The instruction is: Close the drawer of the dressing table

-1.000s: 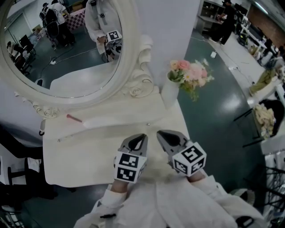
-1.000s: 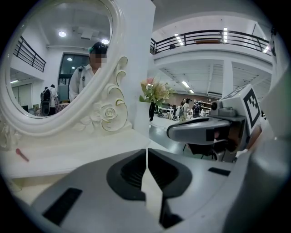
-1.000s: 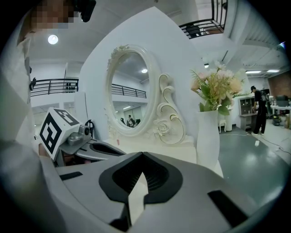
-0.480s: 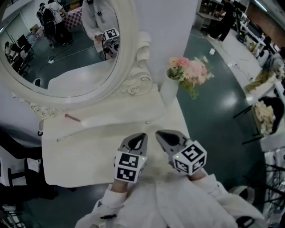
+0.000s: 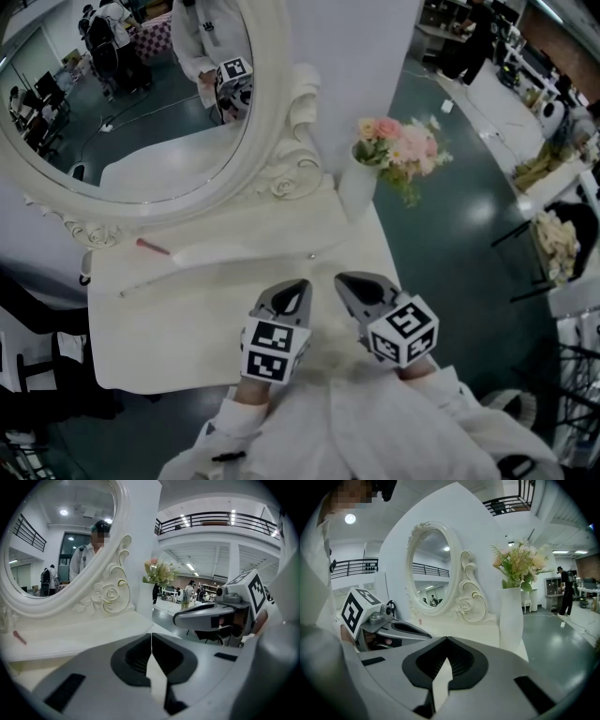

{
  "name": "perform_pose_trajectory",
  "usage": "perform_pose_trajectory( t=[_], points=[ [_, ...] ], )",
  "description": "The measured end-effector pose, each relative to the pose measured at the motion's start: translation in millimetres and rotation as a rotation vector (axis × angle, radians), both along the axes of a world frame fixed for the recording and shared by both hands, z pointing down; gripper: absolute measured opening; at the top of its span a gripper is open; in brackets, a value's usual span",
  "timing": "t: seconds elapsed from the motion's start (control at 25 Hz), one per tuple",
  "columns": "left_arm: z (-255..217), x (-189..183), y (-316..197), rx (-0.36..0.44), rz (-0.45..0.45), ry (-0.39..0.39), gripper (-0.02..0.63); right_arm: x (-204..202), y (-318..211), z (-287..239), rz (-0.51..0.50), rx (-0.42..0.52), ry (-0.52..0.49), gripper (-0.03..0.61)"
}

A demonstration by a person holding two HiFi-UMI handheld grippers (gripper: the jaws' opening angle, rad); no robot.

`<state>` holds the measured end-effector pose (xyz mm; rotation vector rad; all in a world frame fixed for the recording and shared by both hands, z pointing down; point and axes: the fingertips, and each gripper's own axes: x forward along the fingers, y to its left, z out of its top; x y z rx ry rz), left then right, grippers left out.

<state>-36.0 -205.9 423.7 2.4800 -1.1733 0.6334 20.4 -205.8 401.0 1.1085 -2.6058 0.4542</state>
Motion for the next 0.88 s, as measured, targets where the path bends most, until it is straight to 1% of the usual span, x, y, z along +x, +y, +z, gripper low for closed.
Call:
perform_pose_trajectory(
  t=[0.2, 0.44, 0.88],
  points=[
    [4.3, -1.8, 1.4, -0.021, -0.008, 0.001, 0.010, -1.5, 1.1, -1.2, -0.004, -0.009, -0.018, 0.008],
    [5.5, -2.2, 2.2, -0.027, -0.009, -0.001, 0.010, -3.3, 3.0, -0.5, -0.013, -0.004, -0.003, 0.006],
    [7.1, 4.3, 9.8, -0.039, 0.019, -0.012, 0.009, -2.3, 7.3, 3.9, 0.002, -0.013, 0.014, 0.006]
  ],
)
